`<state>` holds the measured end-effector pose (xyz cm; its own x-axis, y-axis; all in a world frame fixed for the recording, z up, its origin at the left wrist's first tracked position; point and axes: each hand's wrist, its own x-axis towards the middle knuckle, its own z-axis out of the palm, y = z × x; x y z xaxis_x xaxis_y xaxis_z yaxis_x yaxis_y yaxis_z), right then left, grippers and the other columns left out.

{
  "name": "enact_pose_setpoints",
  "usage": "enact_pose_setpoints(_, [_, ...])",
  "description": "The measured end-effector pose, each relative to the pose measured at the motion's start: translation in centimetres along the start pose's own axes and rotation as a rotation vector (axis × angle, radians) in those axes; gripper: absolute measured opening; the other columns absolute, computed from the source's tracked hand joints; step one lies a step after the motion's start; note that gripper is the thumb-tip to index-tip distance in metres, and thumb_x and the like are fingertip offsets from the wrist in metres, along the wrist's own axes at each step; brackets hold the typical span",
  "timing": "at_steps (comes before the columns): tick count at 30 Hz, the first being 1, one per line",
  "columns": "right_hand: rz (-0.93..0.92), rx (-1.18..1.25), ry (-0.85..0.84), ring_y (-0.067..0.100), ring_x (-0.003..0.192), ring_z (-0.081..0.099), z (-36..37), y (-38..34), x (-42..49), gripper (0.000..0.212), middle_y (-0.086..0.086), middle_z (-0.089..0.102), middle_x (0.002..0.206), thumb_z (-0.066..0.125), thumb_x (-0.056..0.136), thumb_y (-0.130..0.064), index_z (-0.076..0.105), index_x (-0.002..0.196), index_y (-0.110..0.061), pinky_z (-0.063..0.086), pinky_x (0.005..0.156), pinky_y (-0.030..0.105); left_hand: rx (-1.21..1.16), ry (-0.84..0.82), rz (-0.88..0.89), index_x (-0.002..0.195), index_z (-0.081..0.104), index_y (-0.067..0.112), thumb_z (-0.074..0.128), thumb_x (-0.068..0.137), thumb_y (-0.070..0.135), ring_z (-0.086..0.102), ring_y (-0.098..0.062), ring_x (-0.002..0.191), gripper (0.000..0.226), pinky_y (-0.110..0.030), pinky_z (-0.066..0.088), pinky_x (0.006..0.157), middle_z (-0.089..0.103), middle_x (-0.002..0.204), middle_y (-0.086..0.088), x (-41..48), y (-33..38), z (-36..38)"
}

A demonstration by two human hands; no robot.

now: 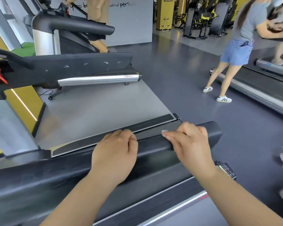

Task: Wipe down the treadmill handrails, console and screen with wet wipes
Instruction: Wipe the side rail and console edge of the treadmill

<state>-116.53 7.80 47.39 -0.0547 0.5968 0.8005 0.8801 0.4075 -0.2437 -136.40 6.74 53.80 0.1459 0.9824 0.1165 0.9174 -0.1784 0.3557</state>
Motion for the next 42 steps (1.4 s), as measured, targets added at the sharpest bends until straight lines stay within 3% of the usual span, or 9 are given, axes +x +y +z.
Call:
enact_pose_setpoints(5, [0.154, -0.115, 0.017, 0.021, 0.060, 0.045, -1.2, 0.9, 0.4, 0.028, 0.000, 0.046, 0.065, 0.052, 0.087, -0.031, 0.077, 0.079, -0.020, 0.027, 0.065, 0.031, -0.039, -0.030, 0.028, 0.108, 0.054, 0.024, 0.022, 0.099, 0.031, 0.046, -0.015, 0.105, 0.034, -0.026, 0.034, 0.084, 0.056, 0.113, 0.009, 0.5, 0.2, -0.2])
enact_pose_setpoints(11, [0.006, 0.025, 0.013, 0.018, 0.061, 0.037, 1.4, -6.1, 0.4, 0.021, 0.000, 0.047, 0.065, 0.048, 0.087, -0.018, 0.057, 0.069, -0.022, 0.023, 0.060, 0.029, -0.132, 0.013, 0.095, 0.115, 0.052, 0.027, 0.027, 0.099, 0.032, 0.044, -0.013, 0.113, 0.030, -0.027, 0.035, 0.091, 0.051, 0.116, 0.009, 1.6, 2.5, -0.3])
enact_pose_setpoints(14, [-0.037, 0.033, 0.019, 0.017, 0.064, 0.035, 1.0, -3.9, 0.3, 0.034, -0.001, 0.046, 0.066, 0.041, 0.098, -0.026, 0.060, 0.071, -0.022, 0.019, 0.061, 0.030, -0.131, -0.018, 0.094, 0.116, 0.053, 0.027, 0.027, 0.099, 0.032, 0.045, -0.013, 0.112, 0.031, -0.026, 0.036, 0.091, 0.053, 0.116, 0.009, 2.2, 3.4, 0.4])
enact_pose_setpoints(17, [-0.019, 0.022, -0.005, 0.015, 0.067, 0.038, -0.2, 0.6, 0.0, 0.021, -0.002, 0.046, 0.067, 0.054, 0.091, -0.028, 0.073, 0.084, -0.026, 0.027, 0.063, 0.032, -0.025, -0.043, 0.089, 0.113, 0.058, 0.024, 0.025, 0.100, 0.033, 0.048, -0.014, 0.109, 0.036, -0.025, 0.035, 0.087, 0.055, 0.114, 0.007, 2.2, 4.2, 1.3])
enact_pose_setpoints(22, [0.121, -0.054, -0.060, 0.022, 0.063, 0.045, -2.9, 7.6, 0.1, 0.030, -0.003, 0.045, 0.067, 0.050, 0.090, -0.032, 0.077, 0.083, -0.022, 0.024, 0.065, 0.030, 0.056, -0.039, -0.048, 0.104, 0.062, 0.020, 0.023, 0.099, 0.032, 0.052, -0.017, 0.099, 0.041, -0.027, 0.040, 0.079, 0.058, 0.107, 0.005, 2.6, 5.2, 1.3])
enact_pose_setpoints(26, [0.161, 0.106, -0.040, 0.020, 0.062, 0.048, -2.9, 5.5, 1.8, 0.029, -0.006, 0.044, 0.068, 0.050, 0.088, -0.034, 0.077, 0.081, -0.023, 0.027, 0.065, 0.029, 0.098, -0.017, -0.128, 0.096, 0.062, 0.018, 0.025, 0.099, 0.032, 0.049, -0.020, 0.085, 0.040, -0.027, 0.037, 0.071, 0.058, 0.100, 0.001, 2.9, 6.2, 1.5])
enact_pose_setpoints(33, [-0.113, 0.126, -0.043, 0.019, 0.061, 0.044, 0.3, 1.3, 0.3, 0.013, -0.003, 0.045, 0.067, 0.066, 0.084, -0.015, 0.072, 0.086, -0.027, 0.030, 0.060, 0.032, 0.063, 0.024, -0.170, 0.093, 0.063, 0.017, 0.028, 0.098, 0.029, 0.055, -0.024, 0.091, 0.037, -0.031, 0.045, 0.078, 0.060, 0.098, -0.002, 2.8, 6.4, 1.5])
enact_pose_setpoints(38, [-0.012, 0.045, -0.027, 0.018, 0.068, 0.041, -2.0, 7.1, -0.6, 0.016, -0.003, 0.050, 0.068, 0.060, 0.086, -0.022, 0.076, 0.087, -0.023, 0.022, 0.064, 0.028, 0.085, 0.004, -0.144, 0.101, 0.062, 0.018, 0.025, 0.099, 0.031, 0.054, -0.022, 0.099, 0.039, -0.032, 0.044, 0.084, 0.059, 0.107, 0.000, 2.5, 6.3, 1.4])
enact_pose_setpoints(42, [0.105, 0.050, -0.014, 0.020, 0.065, 0.043, -3.8, 9.5, 0.4, 0.029, -0.007, 0.045, 0.068, 0.051, 0.089, -0.031, 0.078, 0.083, -0.021, 0.030, 0.065, 0.031, 0.100, -0.021, -0.152, 0.100, 0.060, 0.020, 0.023, 0.099, 0.032, 0.053, -0.021, 0.097, 0.038, -0.031, 0.044, 0.082, 0.057, 0.106, 0.001, 2.8, 6.3, 1.3])
